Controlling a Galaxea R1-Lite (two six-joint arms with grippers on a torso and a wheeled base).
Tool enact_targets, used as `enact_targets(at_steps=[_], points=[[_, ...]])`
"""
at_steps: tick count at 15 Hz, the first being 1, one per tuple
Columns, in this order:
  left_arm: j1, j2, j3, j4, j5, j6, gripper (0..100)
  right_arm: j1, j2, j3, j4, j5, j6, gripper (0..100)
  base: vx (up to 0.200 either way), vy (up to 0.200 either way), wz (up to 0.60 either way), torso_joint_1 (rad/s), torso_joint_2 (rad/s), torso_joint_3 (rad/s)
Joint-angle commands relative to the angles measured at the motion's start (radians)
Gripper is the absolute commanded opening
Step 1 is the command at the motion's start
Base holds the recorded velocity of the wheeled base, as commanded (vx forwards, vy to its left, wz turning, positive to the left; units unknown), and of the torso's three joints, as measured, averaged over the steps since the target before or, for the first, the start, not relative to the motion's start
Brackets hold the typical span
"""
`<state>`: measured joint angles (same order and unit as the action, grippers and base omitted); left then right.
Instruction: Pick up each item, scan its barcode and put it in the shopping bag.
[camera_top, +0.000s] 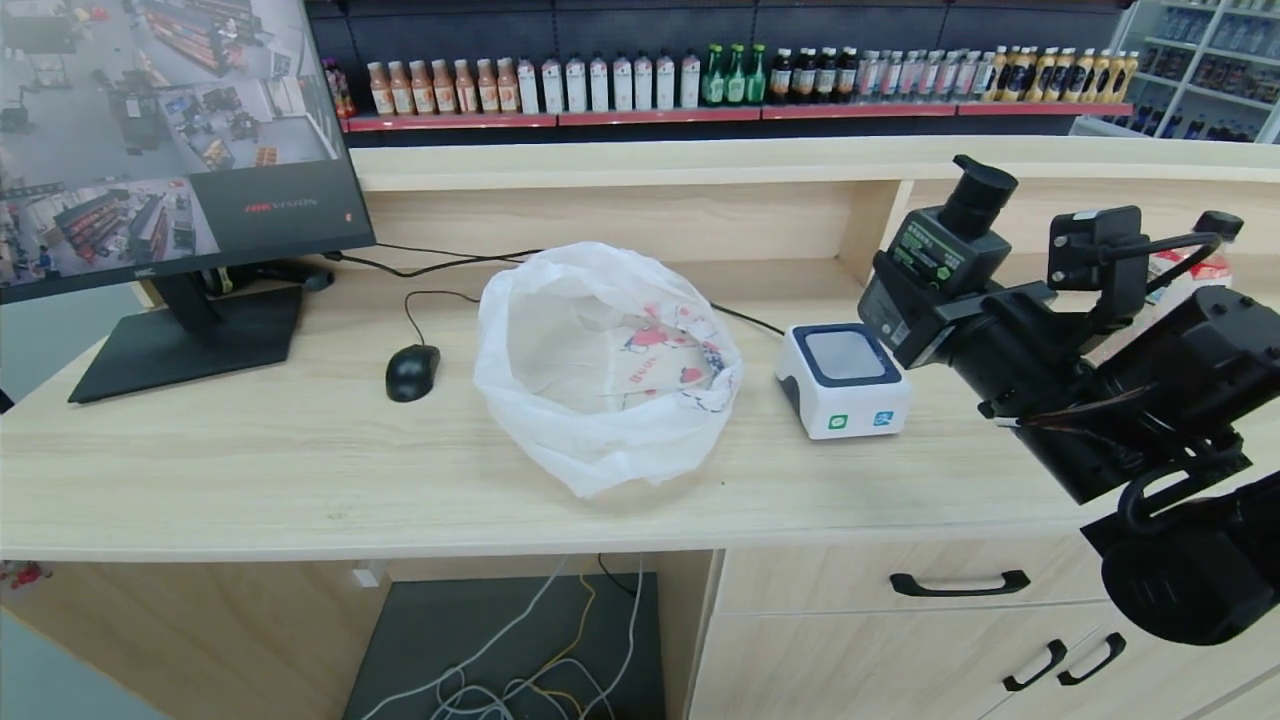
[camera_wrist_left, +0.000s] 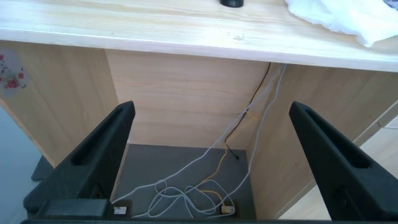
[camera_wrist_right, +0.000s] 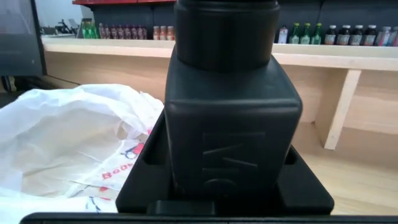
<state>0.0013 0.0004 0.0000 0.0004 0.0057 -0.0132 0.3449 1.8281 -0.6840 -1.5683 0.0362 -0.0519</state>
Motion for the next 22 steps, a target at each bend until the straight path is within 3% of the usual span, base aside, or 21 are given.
enact_targets(at_steps=[1, 12, 17, 19, 22], points=[[0.000, 0.000, 0.000, 0.000, 0.000, -0.002, 100, 0.000, 0.005, -0.002, -0.003, 0.001, 0.001, 0, 0.000, 0.200, 0.00, 0.007, 0.00, 0.002], [0.000, 0.000, 0.000, 0.000, 0.000, 0.001, 100, -0.003, -0.004, -0.012, -0.003, 0.001, 0.000, 0, 0.000, 0.200, 0.00, 0.004, 0.00, 0.002], [0.000, 0.000, 0.000, 0.000, 0.000, 0.004, 100, 0.014, -0.029, -0.005, -0.003, -0.001, -0.008, 0, 0.000, 0.000, 0.00, 0.000, 0.00, 0.000], [0.000, 0.000, 0.000, 0.000, 0.000, 0.006, 100, 0.085, -0.024, -0.011, -0.003, -0.041, 0.003, 0, 0.000, 0.000, 0.00, 0.000, 0.00, 0.000], [0.000, 0.000, 0.000, 0.000, 0.000, 0.002, 100, 0.149, 0.039, -0.163, 0.073, -0.148, 0.006, 0, 0.000, 0.000, 0.00, 0.000, 0.00, 0.000]])
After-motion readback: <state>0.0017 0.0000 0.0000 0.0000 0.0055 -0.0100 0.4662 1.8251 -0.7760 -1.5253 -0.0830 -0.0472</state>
